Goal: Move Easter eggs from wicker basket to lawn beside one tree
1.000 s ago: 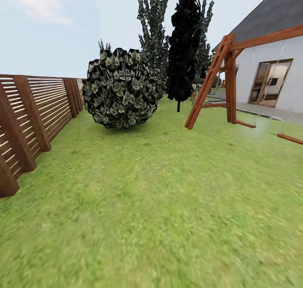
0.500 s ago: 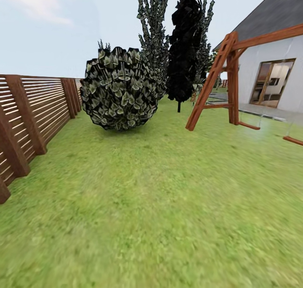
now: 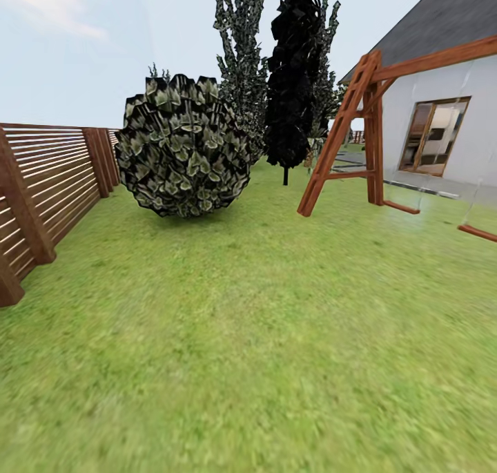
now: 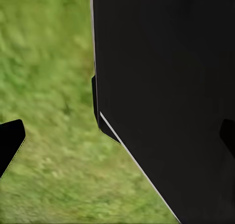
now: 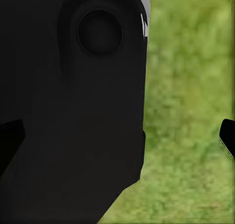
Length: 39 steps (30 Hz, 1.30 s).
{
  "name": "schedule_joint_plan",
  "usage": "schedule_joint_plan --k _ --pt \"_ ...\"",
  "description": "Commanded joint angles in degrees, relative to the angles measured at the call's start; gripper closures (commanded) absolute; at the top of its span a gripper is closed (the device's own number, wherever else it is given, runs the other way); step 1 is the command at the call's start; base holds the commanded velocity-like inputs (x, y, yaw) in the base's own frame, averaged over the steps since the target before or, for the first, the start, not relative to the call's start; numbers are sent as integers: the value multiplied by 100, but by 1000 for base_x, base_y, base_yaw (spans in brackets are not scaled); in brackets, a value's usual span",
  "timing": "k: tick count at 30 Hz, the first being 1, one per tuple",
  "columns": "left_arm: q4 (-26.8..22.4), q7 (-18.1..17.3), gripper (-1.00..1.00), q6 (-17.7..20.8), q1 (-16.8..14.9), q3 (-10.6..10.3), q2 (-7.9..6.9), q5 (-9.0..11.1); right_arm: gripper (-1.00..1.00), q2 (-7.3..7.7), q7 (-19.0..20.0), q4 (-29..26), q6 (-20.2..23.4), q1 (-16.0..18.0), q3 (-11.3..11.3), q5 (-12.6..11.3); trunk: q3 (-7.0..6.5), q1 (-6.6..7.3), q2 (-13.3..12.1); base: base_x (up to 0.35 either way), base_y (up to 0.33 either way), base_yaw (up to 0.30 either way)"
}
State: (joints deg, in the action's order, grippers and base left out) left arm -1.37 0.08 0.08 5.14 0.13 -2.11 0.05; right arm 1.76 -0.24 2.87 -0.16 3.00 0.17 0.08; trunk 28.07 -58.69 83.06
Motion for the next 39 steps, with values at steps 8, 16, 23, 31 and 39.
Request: schedule_joint_plan --k 8,16,23,31,39 --pt "-12 1 -100 1 4 5 0 -3 -100 0 -2 12 -2 8 1 1 4 -3 2 335 0 -1" --pt "-13 1 -100 1 4 1 0 -2 -100 0 -2 12 -2 8 1 1 4 -3 2 335 0 0" --pt "-13 1 -100 1 4 1 0 0 -100 0 -2 12 -2 8 1 1 4 -3 2 335 0 0" --pt "-13 1 -100 1 4 4 0 -7 -100 0 -2 12 -2 8 1 1 4 -3 2 335 0 0" --pt "-12 1 -100 1 4 4 0 -8 -100 0 -2 12 -2 8 1 1 4 -3 2 335 0 0"
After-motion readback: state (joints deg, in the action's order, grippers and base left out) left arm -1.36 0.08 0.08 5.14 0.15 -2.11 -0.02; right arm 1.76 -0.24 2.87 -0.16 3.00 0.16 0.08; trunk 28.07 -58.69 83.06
